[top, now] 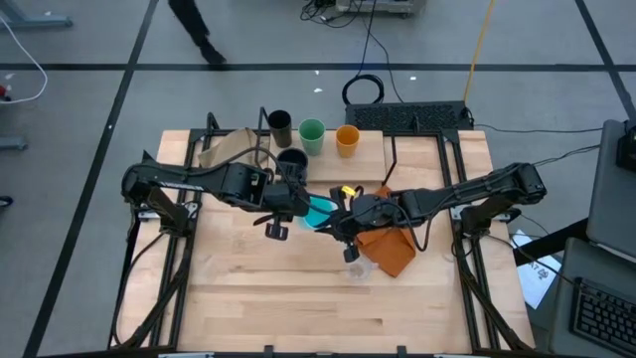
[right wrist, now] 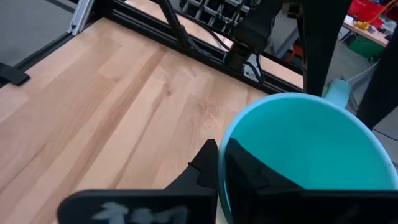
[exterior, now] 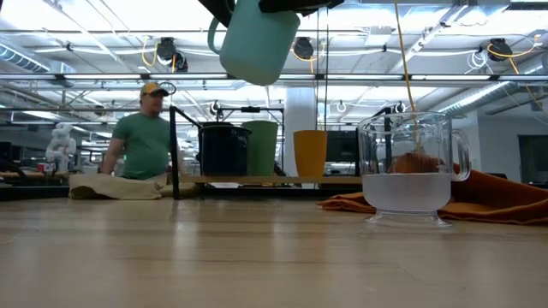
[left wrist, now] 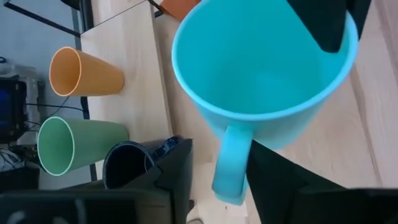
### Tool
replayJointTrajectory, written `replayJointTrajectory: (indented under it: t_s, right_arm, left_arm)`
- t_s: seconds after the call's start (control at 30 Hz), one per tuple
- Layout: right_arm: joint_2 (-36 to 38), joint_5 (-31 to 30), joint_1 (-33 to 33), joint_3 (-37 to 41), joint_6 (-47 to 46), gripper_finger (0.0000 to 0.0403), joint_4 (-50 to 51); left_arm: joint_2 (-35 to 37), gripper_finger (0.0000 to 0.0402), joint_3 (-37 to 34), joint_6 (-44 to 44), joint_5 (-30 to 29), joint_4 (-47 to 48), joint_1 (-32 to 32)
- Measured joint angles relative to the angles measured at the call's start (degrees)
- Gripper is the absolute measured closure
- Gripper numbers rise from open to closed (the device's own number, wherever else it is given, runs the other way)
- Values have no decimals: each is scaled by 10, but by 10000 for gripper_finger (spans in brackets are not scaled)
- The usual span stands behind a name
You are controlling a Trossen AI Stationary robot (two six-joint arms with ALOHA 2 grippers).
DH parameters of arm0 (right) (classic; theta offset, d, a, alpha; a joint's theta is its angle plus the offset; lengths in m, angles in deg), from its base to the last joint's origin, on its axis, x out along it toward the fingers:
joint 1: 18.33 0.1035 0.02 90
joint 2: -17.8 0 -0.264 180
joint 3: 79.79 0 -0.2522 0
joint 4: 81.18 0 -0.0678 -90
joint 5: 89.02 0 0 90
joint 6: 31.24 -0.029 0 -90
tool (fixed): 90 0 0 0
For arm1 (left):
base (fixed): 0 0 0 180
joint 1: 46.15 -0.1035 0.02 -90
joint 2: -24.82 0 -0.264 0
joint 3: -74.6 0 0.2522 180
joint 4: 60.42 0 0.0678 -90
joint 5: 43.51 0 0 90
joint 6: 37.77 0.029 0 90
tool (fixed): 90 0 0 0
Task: Stack small to large cups/mugs on shelf
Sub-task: Put the light blue mug on the shelf
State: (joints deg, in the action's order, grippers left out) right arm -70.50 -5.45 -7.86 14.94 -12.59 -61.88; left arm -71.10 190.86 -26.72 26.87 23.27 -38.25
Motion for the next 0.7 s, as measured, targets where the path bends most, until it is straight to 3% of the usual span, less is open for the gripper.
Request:
replayJointTrajectory:
  t_s: [0.4,0.53,0.7]
  right_arm:
    - [0,-13,0,0,4,402,4]
    - [0,-13,-3,0,4,402,7]
    - [0,-13,-7,0,1,402,15]
  left_arm:
    - [5,141,3,-28,8,9,-19]
    - [5,112,43,-47,38,50,-25]
    - [5,104,109,-69,28,126,-27]
